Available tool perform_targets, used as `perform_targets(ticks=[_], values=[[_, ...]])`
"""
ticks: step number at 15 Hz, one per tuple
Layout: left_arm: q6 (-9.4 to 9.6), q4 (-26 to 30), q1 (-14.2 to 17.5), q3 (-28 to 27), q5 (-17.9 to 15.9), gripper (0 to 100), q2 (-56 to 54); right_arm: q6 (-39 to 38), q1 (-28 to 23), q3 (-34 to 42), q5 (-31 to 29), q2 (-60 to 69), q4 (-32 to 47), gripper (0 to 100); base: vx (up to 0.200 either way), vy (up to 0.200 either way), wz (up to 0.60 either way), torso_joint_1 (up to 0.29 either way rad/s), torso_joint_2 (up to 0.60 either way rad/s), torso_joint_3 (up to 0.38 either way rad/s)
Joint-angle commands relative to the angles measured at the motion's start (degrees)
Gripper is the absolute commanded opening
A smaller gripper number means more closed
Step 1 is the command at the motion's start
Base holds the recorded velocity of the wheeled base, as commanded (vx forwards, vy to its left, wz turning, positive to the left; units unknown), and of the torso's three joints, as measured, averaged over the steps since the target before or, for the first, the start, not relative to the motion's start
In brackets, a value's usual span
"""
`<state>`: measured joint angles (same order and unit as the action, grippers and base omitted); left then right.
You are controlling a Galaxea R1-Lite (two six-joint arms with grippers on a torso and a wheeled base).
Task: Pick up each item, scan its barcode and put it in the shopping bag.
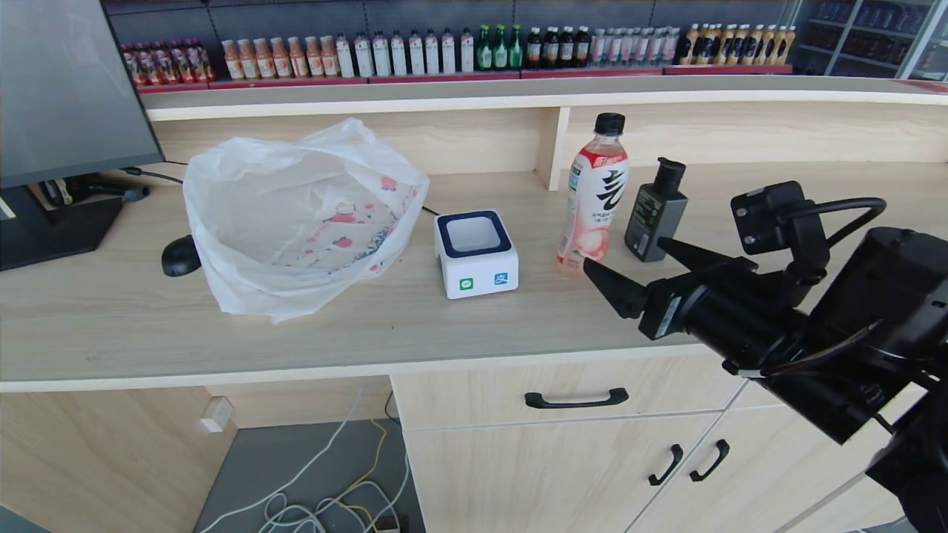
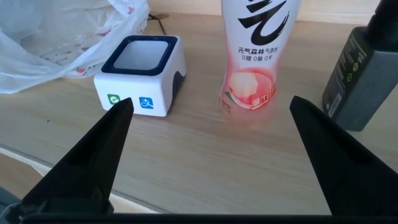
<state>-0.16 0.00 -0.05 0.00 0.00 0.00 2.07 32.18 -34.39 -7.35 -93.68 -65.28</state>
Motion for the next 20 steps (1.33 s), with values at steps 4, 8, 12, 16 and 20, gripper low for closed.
perform_targets(ticks=[4, 8, 12, 16, 20], values=[[-0.02, 0.0, 0.0, 0.0, 0.0, 100, 0.0, -0.7, 0.1, -6.9, 0.4, -5.5, -0.5, 100, 0.000, 0.000, 0.00, 0.000, 0.00, 0.000], [-0.02, 0.0, 0.0, 0.0, 0.0, 100, 0.0, -0.4, -0.2, -10.8, 0.2, -9.8, -1.6, 100, 0.000, 0.000, 0.00, 0.000, 0.00, 0.000], [-0.02, 0.0, 0.0, 0.0, 0.0, 100, 0.0, 2.1, -0.5, -18.2, -0.1, -14.5, -1.3, 100, 0.000, 0.000, 0.00, 0.000, 0.00, 0.000], [-0.02, 0.0, 0.0, 0.0, 0.0, 100, 0.0, 2.3, -3.2, -18.7, -0.2, -15.1, -1.3, 100, 0.000, 0.000, 0.00, 0.000, 0.00, 0.000], [-0.02, 0.0, 0.0, 0.0, 0.0, 100, 0.0, 2.2, -5.4, -18.3, -0.1, -14.9, -1.3, 100, 0.000, 0.000, 0.00, 0.000, 0.00, 0.000]])
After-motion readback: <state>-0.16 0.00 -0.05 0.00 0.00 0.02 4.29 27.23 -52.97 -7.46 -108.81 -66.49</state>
